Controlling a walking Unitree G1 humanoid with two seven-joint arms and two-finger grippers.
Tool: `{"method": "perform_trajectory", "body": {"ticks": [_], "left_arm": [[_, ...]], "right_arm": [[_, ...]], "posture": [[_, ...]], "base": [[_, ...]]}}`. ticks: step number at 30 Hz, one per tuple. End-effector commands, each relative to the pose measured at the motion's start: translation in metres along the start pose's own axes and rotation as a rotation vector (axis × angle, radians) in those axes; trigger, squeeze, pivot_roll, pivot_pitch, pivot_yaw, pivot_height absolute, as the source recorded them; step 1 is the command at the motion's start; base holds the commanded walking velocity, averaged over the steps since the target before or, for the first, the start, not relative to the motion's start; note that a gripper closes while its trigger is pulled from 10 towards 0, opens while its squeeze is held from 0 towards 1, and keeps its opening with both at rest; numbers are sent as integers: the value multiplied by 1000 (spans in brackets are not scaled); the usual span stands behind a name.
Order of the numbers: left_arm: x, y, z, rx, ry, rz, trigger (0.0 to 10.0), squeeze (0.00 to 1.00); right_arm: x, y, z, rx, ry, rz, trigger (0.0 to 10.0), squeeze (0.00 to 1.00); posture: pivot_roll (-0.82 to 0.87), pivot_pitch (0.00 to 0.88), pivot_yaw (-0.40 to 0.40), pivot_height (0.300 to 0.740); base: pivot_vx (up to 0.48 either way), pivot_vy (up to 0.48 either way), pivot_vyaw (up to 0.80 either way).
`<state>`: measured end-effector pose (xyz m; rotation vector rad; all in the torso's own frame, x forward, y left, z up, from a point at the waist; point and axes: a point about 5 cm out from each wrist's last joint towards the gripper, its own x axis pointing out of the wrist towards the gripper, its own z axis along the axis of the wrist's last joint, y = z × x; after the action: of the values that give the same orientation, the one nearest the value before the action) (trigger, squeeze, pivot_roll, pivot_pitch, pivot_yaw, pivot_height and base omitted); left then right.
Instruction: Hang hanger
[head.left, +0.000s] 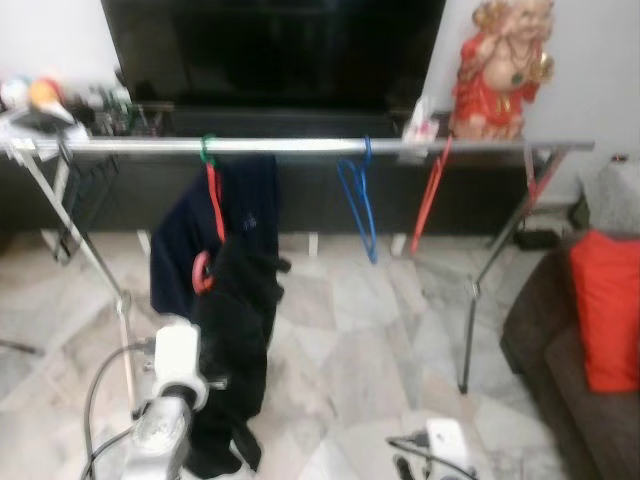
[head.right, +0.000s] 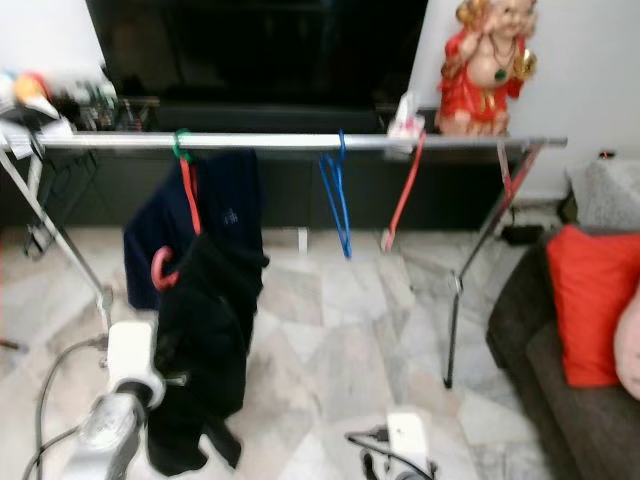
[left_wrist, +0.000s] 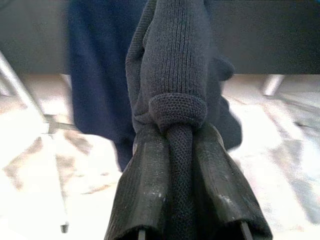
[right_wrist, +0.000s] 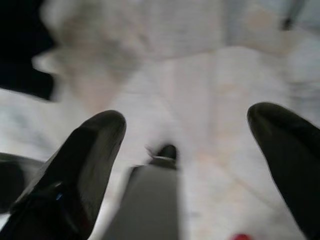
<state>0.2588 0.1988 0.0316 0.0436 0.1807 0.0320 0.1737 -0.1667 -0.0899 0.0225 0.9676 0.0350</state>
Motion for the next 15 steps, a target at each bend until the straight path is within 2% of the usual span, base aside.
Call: {"method": "perform_trajectory", "body": {"ticks": [1, 10, 15], "left_arm": [[5, -8, 12, -25, -55, -16, 10000, 0], [6, -10, 12, -28, -54, -19, 10000, 0], [7, -12, 13, -22, -55, -31, 10000, 0]], "right_arm": [[-2, -12, -3, 6, -1, -40, 10000, 0], [-2, -13, -3, 11, -1, -39, 10000, 0], [-2, -13, -2, 8, -1, -40, 10000, 0]], "posture": [[-69, 0, -1, 740], [-69, 0, -2, 740], [-71, 0, -2, 740]], "base": [[0, 375, 0], [0, 366, 0], [0, 53, -715]]}}
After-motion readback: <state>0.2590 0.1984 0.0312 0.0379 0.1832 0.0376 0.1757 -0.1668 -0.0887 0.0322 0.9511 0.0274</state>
